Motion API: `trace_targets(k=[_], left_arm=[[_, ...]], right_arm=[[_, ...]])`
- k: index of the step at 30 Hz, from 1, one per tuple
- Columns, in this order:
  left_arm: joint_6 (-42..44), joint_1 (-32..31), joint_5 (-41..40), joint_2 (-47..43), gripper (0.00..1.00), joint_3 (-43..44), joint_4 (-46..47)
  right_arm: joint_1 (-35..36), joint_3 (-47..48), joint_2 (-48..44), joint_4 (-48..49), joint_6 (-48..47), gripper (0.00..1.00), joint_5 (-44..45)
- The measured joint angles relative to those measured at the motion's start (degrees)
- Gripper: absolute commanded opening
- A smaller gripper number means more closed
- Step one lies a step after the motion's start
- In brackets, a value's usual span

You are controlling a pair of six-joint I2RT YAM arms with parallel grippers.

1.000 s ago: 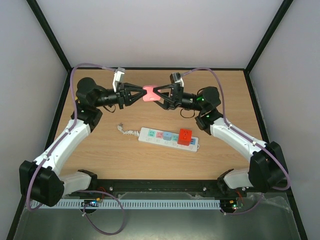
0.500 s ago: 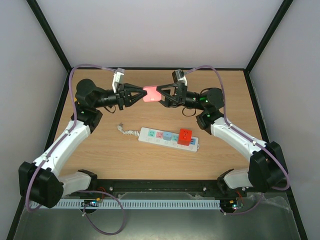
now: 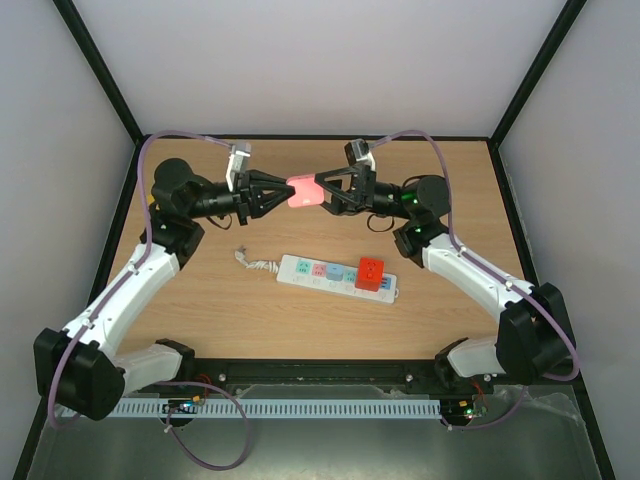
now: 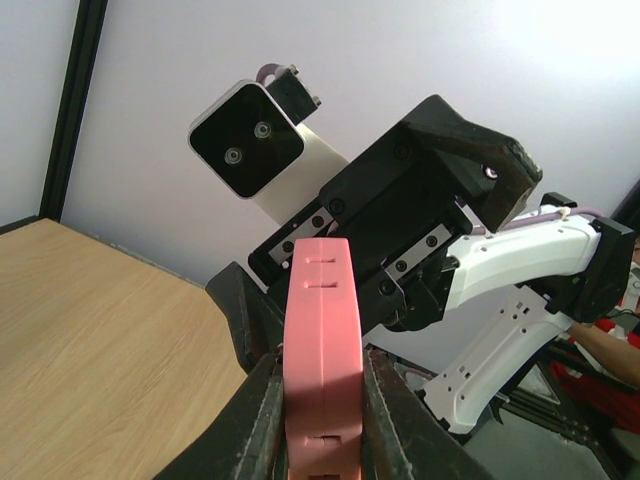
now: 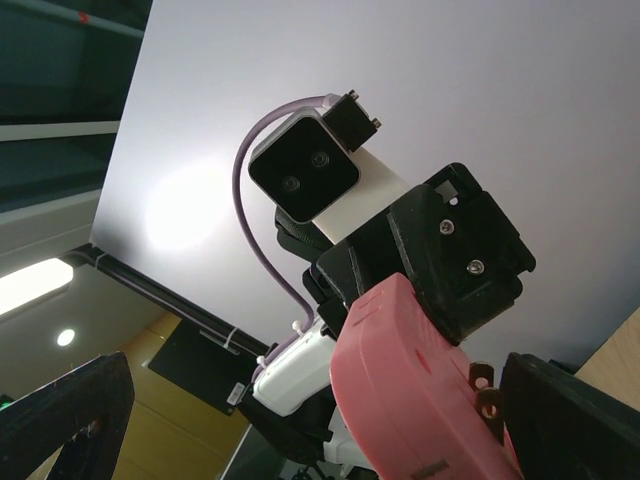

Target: Pull the plug off the socket

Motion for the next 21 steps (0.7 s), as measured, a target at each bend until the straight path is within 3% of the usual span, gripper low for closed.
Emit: trace_targets(k=[15,21], left_arm=[[7.52,0.79,0.63,-0.44,0.02,0.63,-12.04],[5.07,1.64,2.19,-0.35,0.02,0.44,-11.1]], right_arm=[[-2.78,3.52,-0.94,0.15,-2.89,0.98,0.94],[-2.64,3.72,-3.39,-17.49,-17.59,0.98,2.93]])
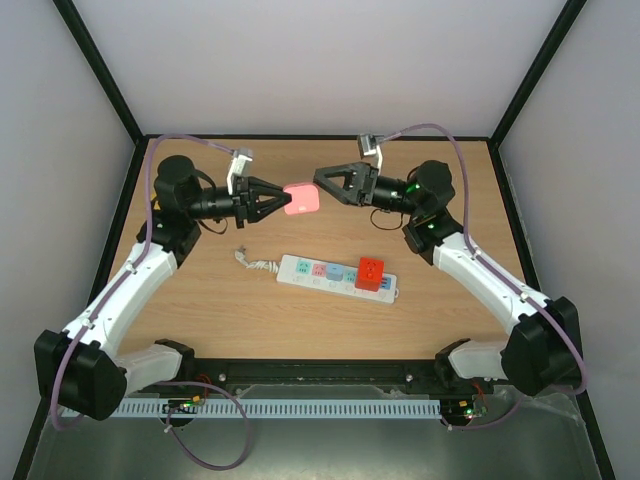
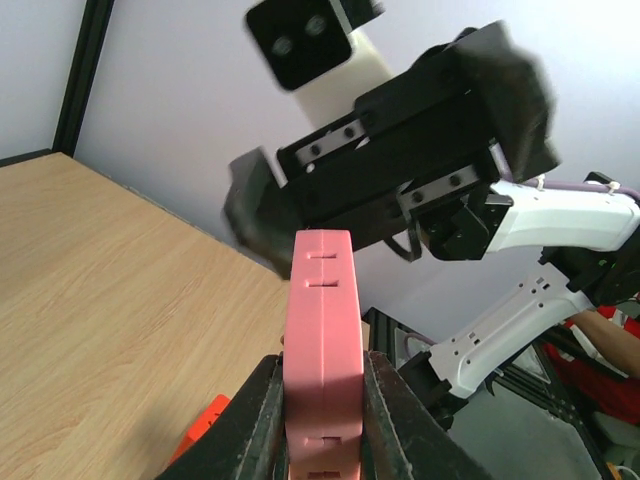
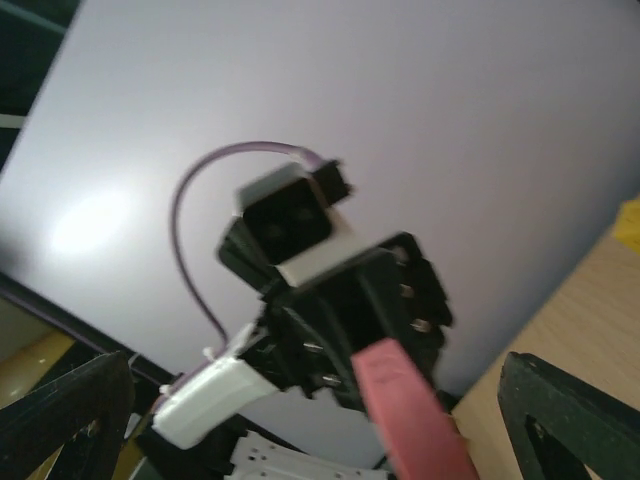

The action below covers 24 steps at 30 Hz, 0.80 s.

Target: Pull the plug off the socket

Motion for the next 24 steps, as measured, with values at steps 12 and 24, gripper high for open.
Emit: trace_targets(k=[12,24], left_arm=[[-3.06,0.74,0.07,0.68,0.02,-0.02,2.95],[-6.51,-1.44,2.05,1.79,0.02,-0.83,6.88]], right_arm=[[2.51,-5.03,-1.2,-9.31,-5.4,0.98,-1.4],[4.39,-5.73,-0.61,0.09,1.95,0.98,-4.07]])
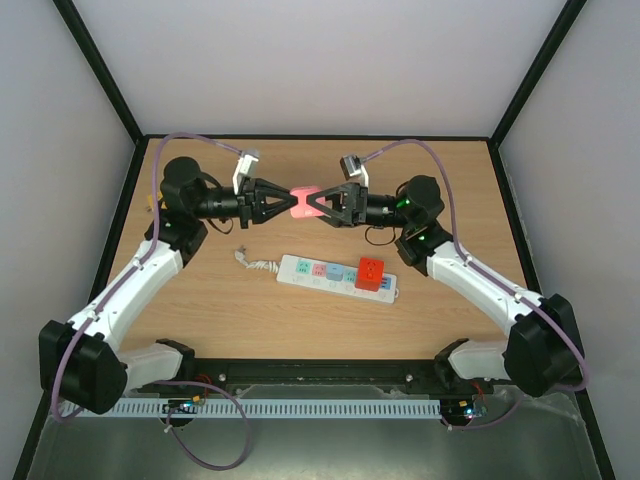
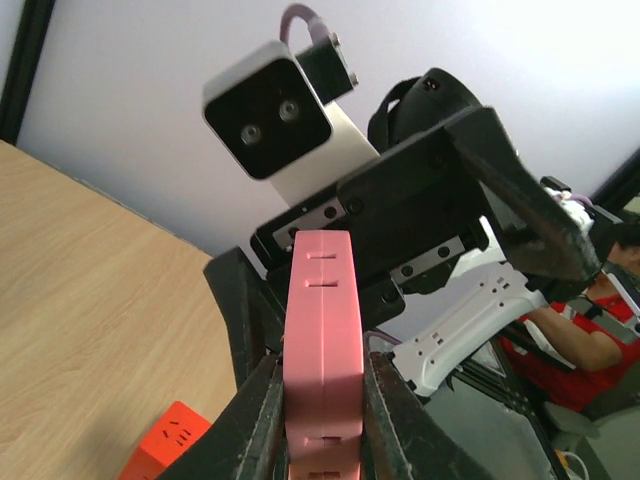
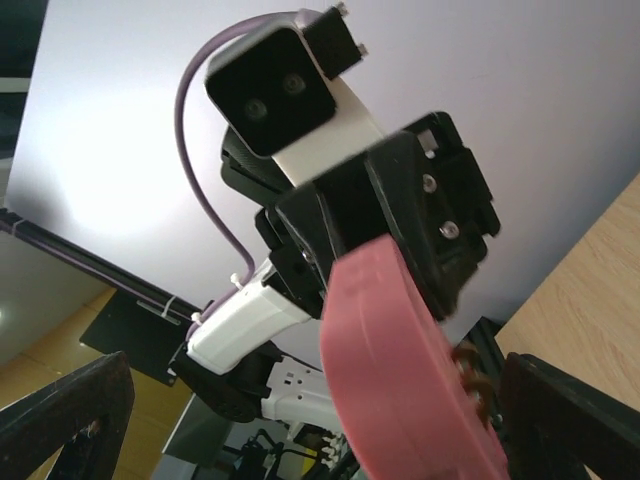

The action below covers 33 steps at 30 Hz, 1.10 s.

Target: Pull the plug off the socket

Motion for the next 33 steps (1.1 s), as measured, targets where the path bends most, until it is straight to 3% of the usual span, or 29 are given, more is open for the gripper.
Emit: trace_targets(k=[9,18,29,33], left_arm=[[0.28,-0.61,1.53,0.09,0.02,-0.24,0.74],[5.27,-0.81,1.81,-0.37,0.02,0.35,-2.32],[13.51,-0.63,0.68,-0.26,0.02,1.03,-11.96],[14.73,2.12,-0.28,-0.15,0.02,-0.04,-14.58]], right_arm=[[0.31,0.17,0.96,7.72,7.15,0.98,-1.33],[-0.02,1.27,1.55,7.93,8.92,0.98,-3.15],[-3.54,8.85,2.08,8.04,6.45,0.98,-2.34],[-4.96,11.78,1.51,1.33,-1.16,0.98,-0.52]])
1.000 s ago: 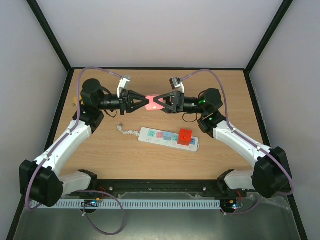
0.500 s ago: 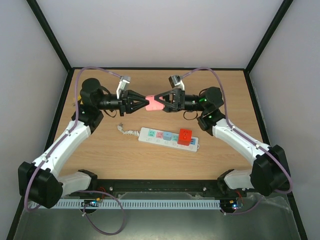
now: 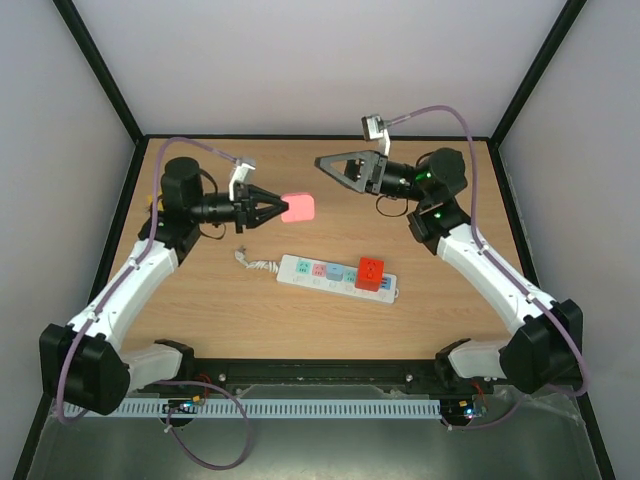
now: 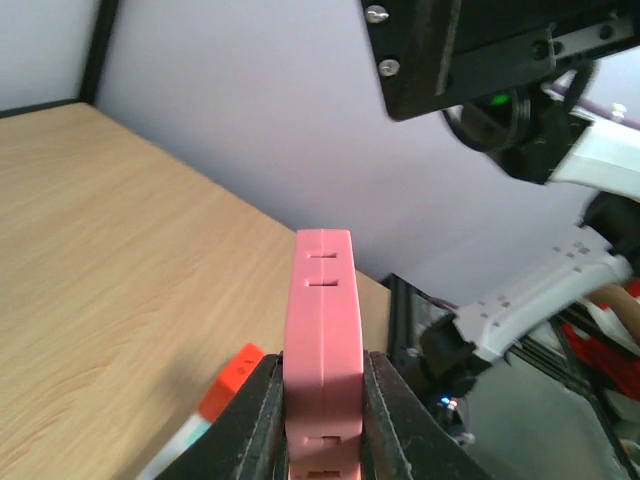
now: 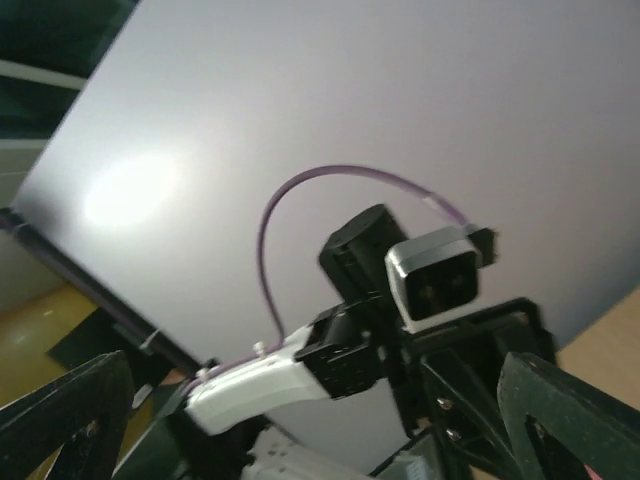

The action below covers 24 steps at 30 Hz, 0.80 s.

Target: Pull the plug off the socket

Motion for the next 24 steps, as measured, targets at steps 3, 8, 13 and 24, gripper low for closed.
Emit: trace_targets(k=[3,8,13,24], left_arm=[[0.26,5.44,-0.44,-0.72,0.02,-2.08,-0.07],[2.03,18.03,-1.36,-1.27,0.02,-5.53,-1.95],[6.71,29.33,-3.85,0.74,0.02,-5.79,-5.51],[11.52,33.79,-19.34,15.41,0.02,-6.99,-5.66]], right_arm=[[-1.11,2.08,-0.39,-10.71,-9.92,0.98,3.19],[-1.66,2.6,-0.85,-23.56,-22.91,0.98,7.13],[-1.66,2.34,-1.11,-29.81,-31.65,0.98,8.74],[-1.66,1.44,-1.38,-32.48,-37.51,0.98,9.79]])
